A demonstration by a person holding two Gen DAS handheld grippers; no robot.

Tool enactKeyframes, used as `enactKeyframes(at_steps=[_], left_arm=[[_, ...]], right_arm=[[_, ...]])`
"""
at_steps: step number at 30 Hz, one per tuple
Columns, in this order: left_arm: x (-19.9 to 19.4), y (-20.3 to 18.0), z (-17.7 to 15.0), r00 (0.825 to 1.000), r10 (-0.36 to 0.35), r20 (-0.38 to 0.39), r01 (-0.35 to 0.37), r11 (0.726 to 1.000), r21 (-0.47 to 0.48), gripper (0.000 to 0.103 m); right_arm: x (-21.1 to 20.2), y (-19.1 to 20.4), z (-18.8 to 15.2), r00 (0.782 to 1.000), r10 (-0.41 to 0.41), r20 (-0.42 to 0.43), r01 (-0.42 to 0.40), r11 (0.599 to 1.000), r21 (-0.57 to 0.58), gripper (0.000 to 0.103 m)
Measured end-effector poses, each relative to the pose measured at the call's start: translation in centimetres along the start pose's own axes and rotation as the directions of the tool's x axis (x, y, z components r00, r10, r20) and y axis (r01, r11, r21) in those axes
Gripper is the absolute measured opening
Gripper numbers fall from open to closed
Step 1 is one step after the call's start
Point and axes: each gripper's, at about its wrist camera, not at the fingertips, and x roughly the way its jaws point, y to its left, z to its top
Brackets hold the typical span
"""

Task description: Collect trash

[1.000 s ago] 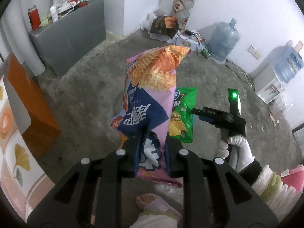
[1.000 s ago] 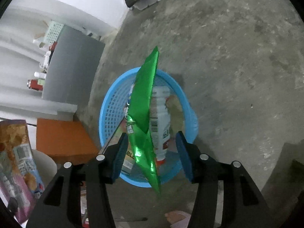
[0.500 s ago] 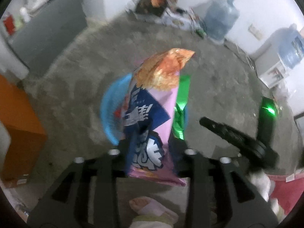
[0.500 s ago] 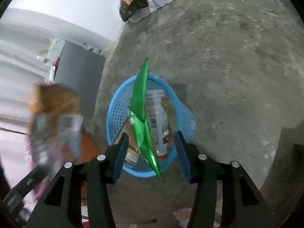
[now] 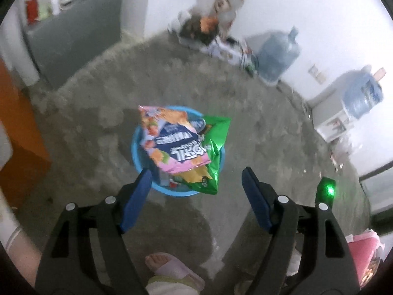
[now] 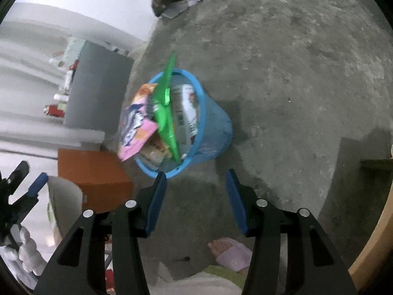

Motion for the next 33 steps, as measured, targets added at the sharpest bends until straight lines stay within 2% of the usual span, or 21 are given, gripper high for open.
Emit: enactKeyframes(at_steps=[5, 8, 10, 12, 13, 15, 16, 18, 20, 21, 25, 29, 31, 33], left_arm=[[-8.6, 0.4, -2.9, 0.993, -0.012, 0.12, 0.018, 0.999, -0.05, 0.075], [-14.2, 0.1, -6.4, 0.976, 0.004, 0.218, 0.009, 0.998, -0.058, 0.081], [-18.1, 0.1, -9.6, 0.955, 0.063, 0.29, -0.041, 0.996, -0.081, 0.084], [-21.0, 0.3, -12.1, 0.937, 0.109, 0.333, -0.072, 0.99, -0.122, 0.087], [-22.6, 0.4, -13.6, 0.924, 0.135, 0.357, -0.084, 0.984, -0.154, 0.089], [-25.1, 0.5, -16.0, 0.9, 0.191, 0.392, -0.115, 0.971, -0.211, 0.093], [-26.3, 0.6, -17.3, 0.886, 0.228, 0.403, -0.137, 0.96, -0.243, 0.094], [-28.0, 1.0, -19.2, 0.87, 0.276, 0.409, -0.16, 0.942, -0.294, 0.094], [-29.7, 1.6, -21.7, 0.853, 0.334, 0.401, -0.189, 0.915, -0.358, 0.094], [-30.5, 1.9, -22.4, 0.845, 0.365, 0.39, -0.214, 0.901, -0.378, 0.094], [-32.3, 2.4, -25.7, 0.79, 0.522, 0.321, -0.355, 0.818, -0.453, 0.094], [-33.3, 2.4, -28.6, 0.752, 0.601, 0.27, -0.439, 0.763, -0.475, 0.094], [-33.2, 2.4, -29.7, 0.724, 0.649, 0.232, -0.491, 0.722, -0.488, 0.094], [-33.3, 2.6, -30.4, 0.716, 0.664, 0.216, -0.505, 0.706, -0.497, 0.094]], right_arm=[[-4.1, 5.1, -2.4, 0.999, 0.022, 0.045, -0.013, 0.981, -0.193, 0.049], [-7.6, 9.7, -5.0, 0.994, 0.039, 0.101, 0.002, 0.925, -0.381, 0.052], [-10.3, 12.5, -7.1, 0.986, 0.069, 0.151, 0.016, 0.866, -0.5, 0.06], [-13.7, 15.4, -10.0, 0.967, 0.139, 0.212, 0.025, 0.78, -0.625, 0.077], [-15.7, 16.8, -11.9, 0.951, 0.181, 0.252, 0.043, 0.728, -0.684, 0.081], [-18.4, 18.5, -14.8, 0.918, 0.243, 0.314, 0.081, 0.659, -0.747, 0.097], [-19.3, 19.1, -15.9, 0.904, 0.26, 0.34, 0.103, 0.637, -0.764, 0.097], [-21.3, 20.6, -18.6, 0.876, 0.295, 0.381, 0.151, 0.582, -0.799, 0.097], [-22.4, 22.0, -21.0, 0.866, 0.303, 0.397, 0.185, 0.543, -0.819, 0.097], [-22.7, 22.6, -22.0, 0.867, 0.3, 0.398, 0.198, 0.526, -0.827, 0.097], [-23.1, 24.3, -25.1, 0.882, 0.246, 0.402, 0.251, 0.478, -0.842, 0.097], [-23.3, 24.3, -27.8, 0.891, 0.221, 0.397, 0.265, 0.456, -0.849, 0.097], [-23.1, 24.3, -28.8, 0.901, 0.206, 0.381, 0.263, 0.44, -0.859, 0.097], [-22.4, 24.4, -29.4, 0.911, 0.184, 0.369, 0.264, 0.429, -0.864, 0.097]])
